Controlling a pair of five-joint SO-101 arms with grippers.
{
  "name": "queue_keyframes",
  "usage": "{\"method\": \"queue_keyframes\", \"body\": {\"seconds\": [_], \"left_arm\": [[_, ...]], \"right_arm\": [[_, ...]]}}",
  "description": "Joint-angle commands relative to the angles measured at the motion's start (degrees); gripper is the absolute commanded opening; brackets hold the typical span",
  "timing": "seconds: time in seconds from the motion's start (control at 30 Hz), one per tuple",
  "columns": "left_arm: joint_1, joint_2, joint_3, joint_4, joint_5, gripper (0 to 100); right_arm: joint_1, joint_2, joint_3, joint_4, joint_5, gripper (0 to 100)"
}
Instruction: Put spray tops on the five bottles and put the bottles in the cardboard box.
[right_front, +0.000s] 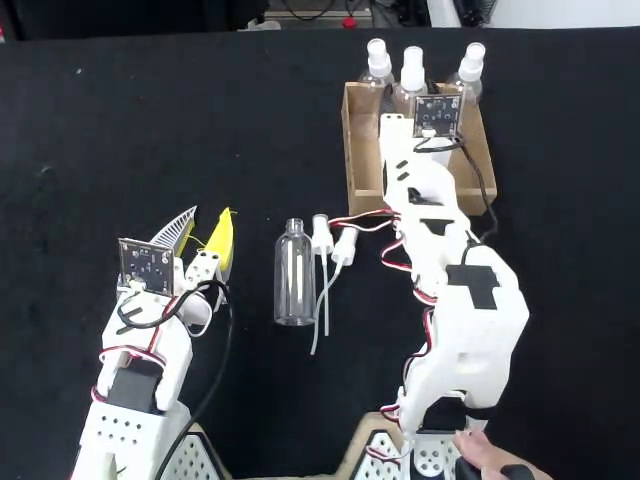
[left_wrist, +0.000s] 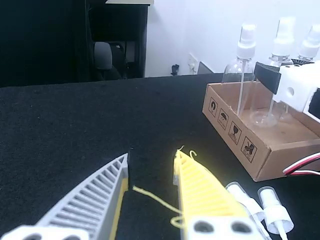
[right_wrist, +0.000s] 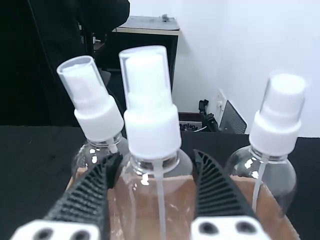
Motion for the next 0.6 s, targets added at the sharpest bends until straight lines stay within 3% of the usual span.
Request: {"method": "queue_keyframes", "body": {"seconds": [0.0,0.17,0.57], "left_arm": [[-0.3,-0.4,1.3,0.3,0.3,15],[-0.3,-0.4,1.3,0.3,0.3,15],[-0.3,-0.4,1.3,0.3,0.3,15]], "right_arm": [[1.1,0.0,-0.7,-1.8,-0.2,8.1],[2.5,2.4,-1.6,-1.8,-4.7,8.1],[3.1,3.3,-3.6,-1.8,-4.0,8.5]]}}
